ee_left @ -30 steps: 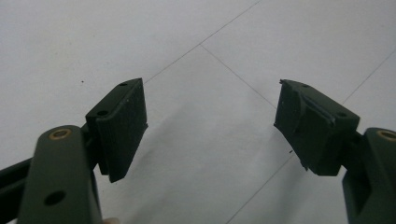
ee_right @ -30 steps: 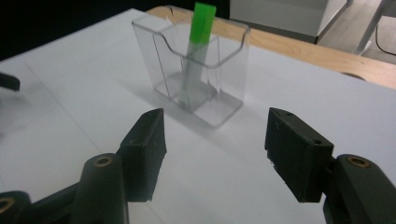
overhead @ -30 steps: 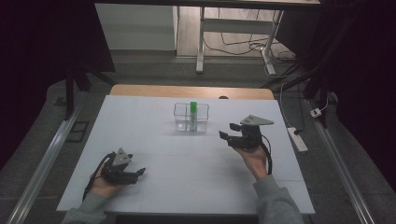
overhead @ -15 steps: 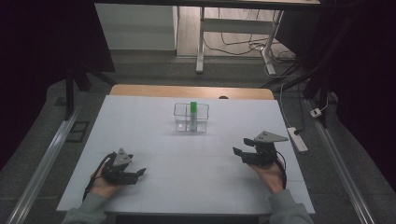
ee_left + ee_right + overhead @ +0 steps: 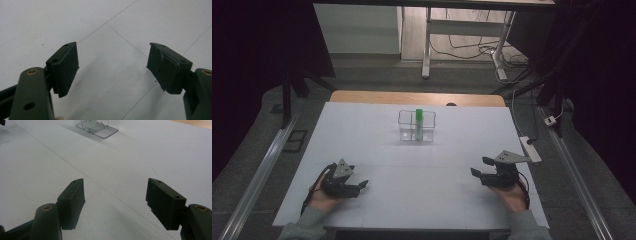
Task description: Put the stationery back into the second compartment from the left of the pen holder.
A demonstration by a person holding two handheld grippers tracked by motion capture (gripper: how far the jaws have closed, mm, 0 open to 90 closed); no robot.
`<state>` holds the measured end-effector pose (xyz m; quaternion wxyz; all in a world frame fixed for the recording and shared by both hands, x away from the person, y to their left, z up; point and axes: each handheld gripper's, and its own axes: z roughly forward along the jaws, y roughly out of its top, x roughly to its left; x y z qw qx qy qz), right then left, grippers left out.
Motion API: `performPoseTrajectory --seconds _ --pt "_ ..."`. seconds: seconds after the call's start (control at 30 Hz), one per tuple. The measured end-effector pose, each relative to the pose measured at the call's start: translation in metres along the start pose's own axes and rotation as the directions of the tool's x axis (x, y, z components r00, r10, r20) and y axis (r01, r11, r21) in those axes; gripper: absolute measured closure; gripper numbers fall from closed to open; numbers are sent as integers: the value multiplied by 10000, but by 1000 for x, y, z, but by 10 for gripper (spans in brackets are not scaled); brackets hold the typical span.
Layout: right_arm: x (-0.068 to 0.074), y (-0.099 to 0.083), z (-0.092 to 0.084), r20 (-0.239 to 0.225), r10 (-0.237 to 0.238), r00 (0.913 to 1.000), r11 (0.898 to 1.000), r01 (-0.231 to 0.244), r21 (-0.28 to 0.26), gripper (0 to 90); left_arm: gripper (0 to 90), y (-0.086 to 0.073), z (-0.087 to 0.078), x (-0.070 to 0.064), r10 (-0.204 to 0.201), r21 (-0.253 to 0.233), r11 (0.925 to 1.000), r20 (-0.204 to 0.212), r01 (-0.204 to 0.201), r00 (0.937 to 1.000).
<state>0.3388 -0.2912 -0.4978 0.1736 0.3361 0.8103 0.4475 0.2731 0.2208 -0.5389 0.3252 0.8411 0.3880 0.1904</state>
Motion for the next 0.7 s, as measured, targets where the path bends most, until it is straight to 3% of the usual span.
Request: performPoseTrajectory --seconds 0.23,0.7 --pt "6 0 5 56 -491 9988 9983 489 312 308 251 0 0 0 2 2 10000 -6 -2 10000" --pt "6 0 6 113 -535 9985 9983 532 233 303 250 0 1 0 47 26 10000 -16 -47 10000"
